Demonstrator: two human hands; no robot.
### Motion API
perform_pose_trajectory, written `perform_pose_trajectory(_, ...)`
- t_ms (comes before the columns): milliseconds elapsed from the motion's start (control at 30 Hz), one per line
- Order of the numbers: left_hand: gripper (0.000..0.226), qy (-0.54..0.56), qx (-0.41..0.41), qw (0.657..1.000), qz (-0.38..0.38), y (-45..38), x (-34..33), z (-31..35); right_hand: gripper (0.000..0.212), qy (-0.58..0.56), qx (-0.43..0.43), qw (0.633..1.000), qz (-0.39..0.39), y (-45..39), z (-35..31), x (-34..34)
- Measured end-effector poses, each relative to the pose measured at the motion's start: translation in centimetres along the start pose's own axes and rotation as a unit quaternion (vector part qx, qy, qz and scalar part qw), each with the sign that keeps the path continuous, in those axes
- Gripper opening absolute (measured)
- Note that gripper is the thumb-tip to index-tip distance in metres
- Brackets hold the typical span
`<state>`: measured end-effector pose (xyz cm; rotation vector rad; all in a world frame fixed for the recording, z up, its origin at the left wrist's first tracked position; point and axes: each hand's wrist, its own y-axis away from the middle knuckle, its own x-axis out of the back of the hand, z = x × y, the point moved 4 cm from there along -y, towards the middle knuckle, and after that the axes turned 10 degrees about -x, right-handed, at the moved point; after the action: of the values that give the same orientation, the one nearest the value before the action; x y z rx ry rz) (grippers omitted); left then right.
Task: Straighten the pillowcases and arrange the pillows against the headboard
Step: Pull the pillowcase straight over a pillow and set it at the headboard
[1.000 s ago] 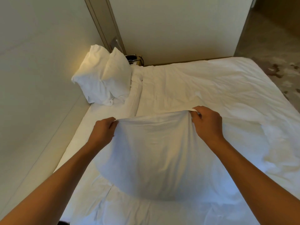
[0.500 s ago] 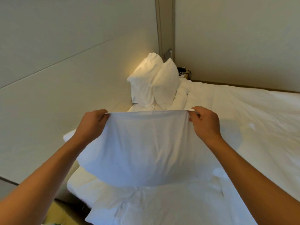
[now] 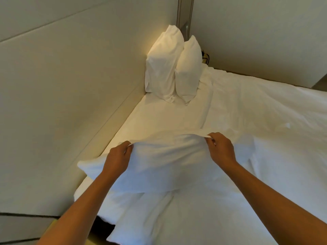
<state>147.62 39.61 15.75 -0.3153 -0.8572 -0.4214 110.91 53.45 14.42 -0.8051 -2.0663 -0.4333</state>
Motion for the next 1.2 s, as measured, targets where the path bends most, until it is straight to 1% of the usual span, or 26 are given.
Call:
perform_pose_trajectory(67,0.024,0.023,-0.013,0.999,-0.027,-1.1,-0.3,-1.1,0.029,0.025,-0.014,1.000,0.000,-0.2,-0.8,-1.2)
perform_pose_trajectory(167,0.024,0.032,-0.021,0.998,-0.056,-2.3,-0.4,-2.2,0.033,0.033,-0.036,0.999,-0.006,-0.3,-1.5,-1.7)
perform_pose_trajectory(267,0.020,0.039,-0.024,0.996,-0.072,-3.2,-0.5,-2.7,0.038,0.061,-0.057,0.996,-0.011,-0.8,-1.7,-1.5)
perform_pose_trajectory(400,0.022,0.044,-0.020,0.996,-0.076,-4.7,-1.0,-3.3,0.029,0.096,-0.054,0.994,0.010,-2.3,-1.3,-1.3)
perform_pose_trajectory(500,0.024,0.031,-0.007,0.996,-0.084,-5.7,-1.5,-3.3,0.027,0.088,-0.030,0.995,0.024,-3.3,-1.3,-1.3)
perform_pose_trajectory(733,0.024,0.013,0.036,0.996,-0.083,-6.8,-0.9,-2.5,0.021,-0.002,0.019,0.999,-0.031,-6.9,-0.8,-2.6)
perform_pose_trajectory(933,0.025,-0.035,0.071,0.994,-0.081,-8.0,-0.8,-1.6,0.013,-0.021,0.037,0.998,-0.047,-10.3,-0.2,-4.3)
perform_pose_trajectory(1033,0.027,-0.052,0.068,0.994,-0.069,-8.6,-0.6,-1.4,0.017,-0.031,0.035,0.997,-0.060,-11.4,-0.2,-5.0)
perform_pose_trajectory(1200,0.028,-0.075,0.069,0.993,-0.054,-9.2,-0.4,-2.1,0.024,-0.002,0.032,0.997,-0.075,-12.1,-0.2,-5.7)
